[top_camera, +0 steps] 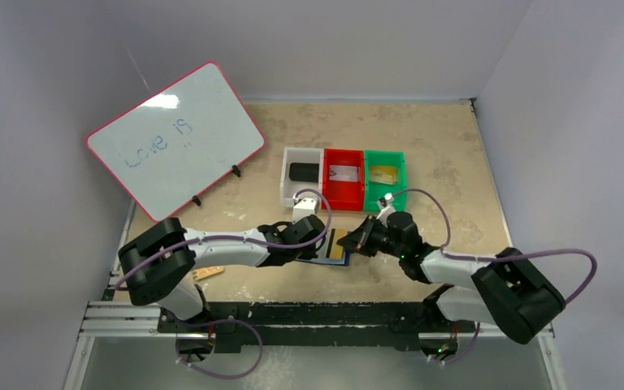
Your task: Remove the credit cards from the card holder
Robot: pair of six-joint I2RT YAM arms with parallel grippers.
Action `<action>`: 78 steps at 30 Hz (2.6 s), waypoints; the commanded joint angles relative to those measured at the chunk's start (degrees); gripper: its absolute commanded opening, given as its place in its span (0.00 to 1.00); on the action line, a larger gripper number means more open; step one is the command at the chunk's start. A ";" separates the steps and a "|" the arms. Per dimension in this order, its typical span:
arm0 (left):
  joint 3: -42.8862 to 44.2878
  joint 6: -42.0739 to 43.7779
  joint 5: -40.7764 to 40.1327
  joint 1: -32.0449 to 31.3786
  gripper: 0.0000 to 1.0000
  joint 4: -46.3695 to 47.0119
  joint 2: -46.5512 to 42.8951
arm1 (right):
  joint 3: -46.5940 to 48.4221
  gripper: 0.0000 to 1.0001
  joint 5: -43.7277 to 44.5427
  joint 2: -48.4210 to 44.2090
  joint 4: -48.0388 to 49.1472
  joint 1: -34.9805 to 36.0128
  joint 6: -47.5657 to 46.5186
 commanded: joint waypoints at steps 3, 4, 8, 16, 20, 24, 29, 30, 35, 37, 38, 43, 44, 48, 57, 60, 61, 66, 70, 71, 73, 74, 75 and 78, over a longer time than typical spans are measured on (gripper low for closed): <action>-1.26 0.91 -0.64 0.04 0.00 -2.92 -2.83 | 1.94 0.00 6.11 -8.15 -11.45 -0.26 -4.33; -1.20 0.89 -0.59 0.04 0.00 -2.77 -3.16 | 2.06 0.00 6.68 -9.21 -12.58 -0.27 -4.76; -1.29 0.39 0.01 0.08 0.00 -1.57 -4.90 | 2.29 0.00 8.46 -14.01 -14.65 -0.29 -7.08; -0.91 0.27 -2.75 0.05 0.14 -2.03 -10.39 | 7.65 0.00 15.75 -25.23 -24.07 -0.32 -17.05; -0.79 -0.08 -6.25 0.07 0.25 -4.48 -13.89 | 11.97 0.00 21.66 -29.42 -28.08 -0.28 -25.83; -1.61 -0.29 -10.26 0.14 0.34 -7.33 -17.57 | 14.85 0.00 24.88 -32.59 -26.17 -0.25 -38.55; -1.15 -0.10 -15.41 0.21 0.54 -11.80 -21.04 | 17.52 0.00 28.09 -33.23 -22.30 -0.25 -58.65; -1.07 -0.30 -16.29 0.21 0.57 -12.65 -21.68 | 18.42 0.00 29.44 -32.62 -22.62 -0.25 -62.76; -2.06 -1.41 -18.74 0.57 0.67 -14.70 -24.47 | 23.10 0.00 37.02 -25.10 -25.77 -0.25 -77.13; -2.60 -1.56 -18.86 0.73 0.68 -14.97 -25.09 | 24.31 0.00 40.47 -21.13 -25.28 -0.33 -82.85; -2.84 -1.69 -18.98 0.80 0.68 -15.23 -25.28 | 24.87 0.00 41.87 -19.29 -25.12 -0.34 -85.93; -3.72 -2.23 -19.64 0.92 0.72 -16.47 -26.76 | 26.69 0.00 43.78 -12.03 -22.24 -2.07 -94.72; -3.94 -2.19 -19.78 1.04 0.73 -16.51 -27.07 | 27.48 0.00 42.10 -11.07 -22.87 -2.93 -95.40; -3.58 -2.66 -21.08 1.40 0.75 -18.07 -27.68 | 26.94 0.00 31.88 -8.63 -20.22 -6.75 -100.20; -5.19 -4.46 -21.58 1.94 0.77 -19.96 -28.74 | 30.43 0.00 26.68 -2.60 -23.43 -12.84 -104.63; -5.71 -4.30 -21.24 2.14 0.77 -20.02 -30.34 | 31.75 0.00 23.33 -1.88 -25.71 -12.83 -105.66; -5.87 -4.30 -21.33 2.21 0.77 -20.10 -30.75 | 32.06 0.00 22.81 -1.56 -26.13 -12.82 -105.98; -5.64 -4.14 -22.00 2.49 0.77 -21.59 -31.80 | 33.53 0.00 22.91 0.59 -27.96 -12.99 -107.84; -5.03 -3.83 -21.94 2.59 0.77 -22.30 -32.18 | 34.97 0.00 21.11 2.99 -30.37 -12.95 -109.03; -5.10 -3.83 -21.94 2.60 0.77 -22.31 -32.33 | 35.54 0.00 20.46 3.56 -31.60 -12.97 -109.15; -5.19 -3.86 -22.01 2.66 0.77 -22.44 -32.62 | 36.11 0.00 19.78 4.92 -32.76 -13.02 -109.57; -5.20 -3.86 -22.09 2.72 0.77 -22.62 -32.84 | 36.16 0.00 19.62 5.67 -32.79 -13.12 -110.12; -5.29 -3.86 -22.16 2.68 0.77 -22.82 -33.01 | 36.31 0.00 19.67 6.49 -32.62 -13.21 -110.43; -5.56 -3.86 -22.44 2.67 0.77 -23.54 -33.86 | 36.98 0.00 20.32 8.86 -32.27 -13.79 -111.30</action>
